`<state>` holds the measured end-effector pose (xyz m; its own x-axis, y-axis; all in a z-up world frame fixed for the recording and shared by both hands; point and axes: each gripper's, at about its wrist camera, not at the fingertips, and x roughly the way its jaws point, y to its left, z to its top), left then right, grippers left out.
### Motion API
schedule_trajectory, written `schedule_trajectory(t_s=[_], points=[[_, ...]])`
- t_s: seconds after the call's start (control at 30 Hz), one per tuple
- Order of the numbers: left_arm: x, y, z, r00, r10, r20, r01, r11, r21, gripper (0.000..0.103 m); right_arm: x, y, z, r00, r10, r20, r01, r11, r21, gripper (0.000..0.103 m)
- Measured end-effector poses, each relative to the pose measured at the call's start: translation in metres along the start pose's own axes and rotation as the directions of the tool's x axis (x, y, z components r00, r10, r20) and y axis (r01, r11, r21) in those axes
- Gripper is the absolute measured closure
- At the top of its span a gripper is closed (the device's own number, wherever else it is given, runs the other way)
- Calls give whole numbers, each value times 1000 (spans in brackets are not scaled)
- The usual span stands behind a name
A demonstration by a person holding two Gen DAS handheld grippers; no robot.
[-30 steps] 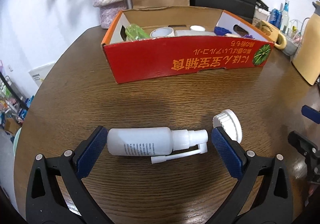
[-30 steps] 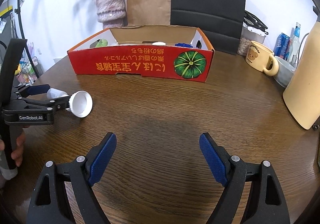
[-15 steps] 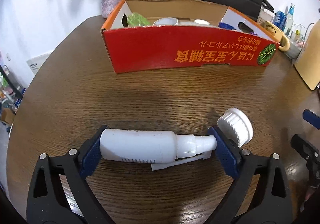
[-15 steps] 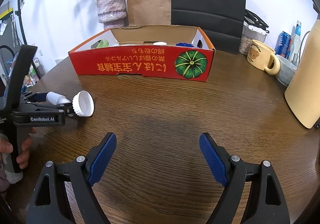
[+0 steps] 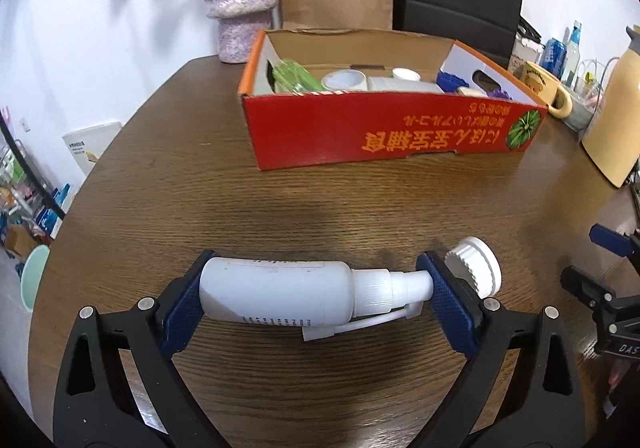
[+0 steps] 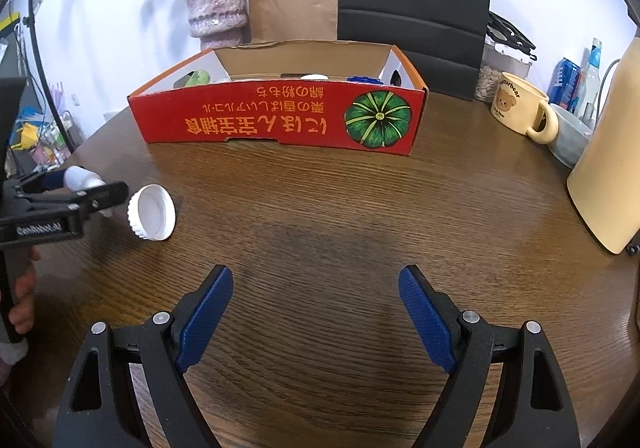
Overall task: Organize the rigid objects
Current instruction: 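Grasp the round white cap with the right gripper while the left gripper holds the spray bottle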
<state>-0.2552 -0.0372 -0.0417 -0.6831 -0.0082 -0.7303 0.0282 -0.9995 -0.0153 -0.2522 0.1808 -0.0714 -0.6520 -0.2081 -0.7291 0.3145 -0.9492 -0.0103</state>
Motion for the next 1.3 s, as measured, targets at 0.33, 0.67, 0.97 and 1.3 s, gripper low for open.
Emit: schedule_trajectory(t_s=[0.33,0.67,0.97,1.3], points=[[-14,30,3,999,17,42,-15,999,-49,7,6,29,6,1000,20,-2,-21,998,-53,14],[-27,57,-2,996,47,72,-41,996,-80,7,16,78,17,996,89,9,-87,989,-117,14],[-35,67,-3,994,48,94,-38,994,-98,7,43,112,39,997,69,-14,-71,985,-158,14],[-32,70,-4,995,51,85,-42,993,-109,7,55,117,45,997,52,-51,-59,987,-151,53]])
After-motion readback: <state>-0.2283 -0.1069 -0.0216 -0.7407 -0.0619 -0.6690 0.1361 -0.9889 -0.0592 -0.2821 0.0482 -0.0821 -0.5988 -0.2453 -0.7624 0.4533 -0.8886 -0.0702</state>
